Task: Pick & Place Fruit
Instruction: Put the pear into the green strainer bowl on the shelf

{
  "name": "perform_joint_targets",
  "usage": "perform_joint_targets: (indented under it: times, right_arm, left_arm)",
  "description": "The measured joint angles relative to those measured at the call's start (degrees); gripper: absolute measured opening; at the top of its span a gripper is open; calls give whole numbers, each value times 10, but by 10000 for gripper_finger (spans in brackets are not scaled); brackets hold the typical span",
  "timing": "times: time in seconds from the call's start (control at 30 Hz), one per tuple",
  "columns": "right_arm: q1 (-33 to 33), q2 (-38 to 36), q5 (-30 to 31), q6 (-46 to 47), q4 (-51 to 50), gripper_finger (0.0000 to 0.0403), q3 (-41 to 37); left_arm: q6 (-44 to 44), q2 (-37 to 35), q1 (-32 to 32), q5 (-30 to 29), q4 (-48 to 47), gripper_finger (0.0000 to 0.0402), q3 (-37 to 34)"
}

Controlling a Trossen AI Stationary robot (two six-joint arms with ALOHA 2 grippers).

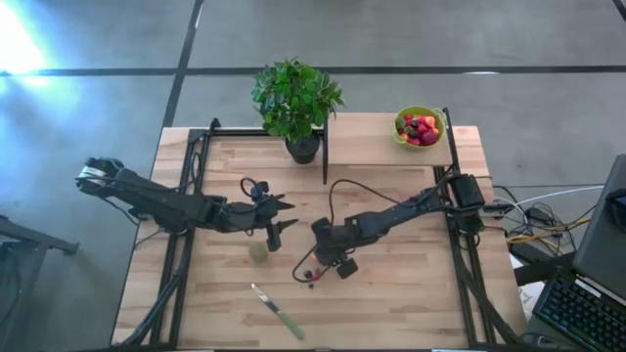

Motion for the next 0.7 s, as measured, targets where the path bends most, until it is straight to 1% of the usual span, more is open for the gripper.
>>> perform_joint_targets:
  times: [0.13,0.37,0.5,0.7]
  right_arm:
    - [-1,-3,-4,0,1,123,-4]
    - [0,-3,-9,1,-3,22,-6]
    - [0,-3,-9,29,-5,12,-6]
    - [0,-13,-2,35,-20,9,-7]
  left_arm:
    - [-1,0,0,0,0,197,0]
    - [-2,0,0,0,0,197,0]
    - [-2,0,0,0,0,197,0]
    - [-2,0,0,0,0,197,0]
